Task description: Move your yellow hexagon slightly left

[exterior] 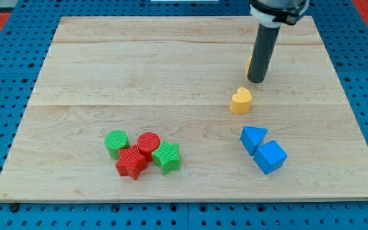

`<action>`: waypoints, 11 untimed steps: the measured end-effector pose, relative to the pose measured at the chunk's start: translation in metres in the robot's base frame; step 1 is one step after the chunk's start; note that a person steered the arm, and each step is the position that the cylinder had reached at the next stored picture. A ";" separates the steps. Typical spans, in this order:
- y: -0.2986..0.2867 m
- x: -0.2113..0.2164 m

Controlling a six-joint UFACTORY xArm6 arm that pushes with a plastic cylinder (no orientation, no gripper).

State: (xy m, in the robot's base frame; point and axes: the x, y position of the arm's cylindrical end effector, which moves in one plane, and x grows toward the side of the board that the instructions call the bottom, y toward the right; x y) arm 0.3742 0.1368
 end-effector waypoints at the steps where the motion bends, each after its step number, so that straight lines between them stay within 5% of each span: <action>1: 0.016 -0.003; 3: 0.085 -0.015; 5: -0.074 -0.027; 11: -0.006 -0.070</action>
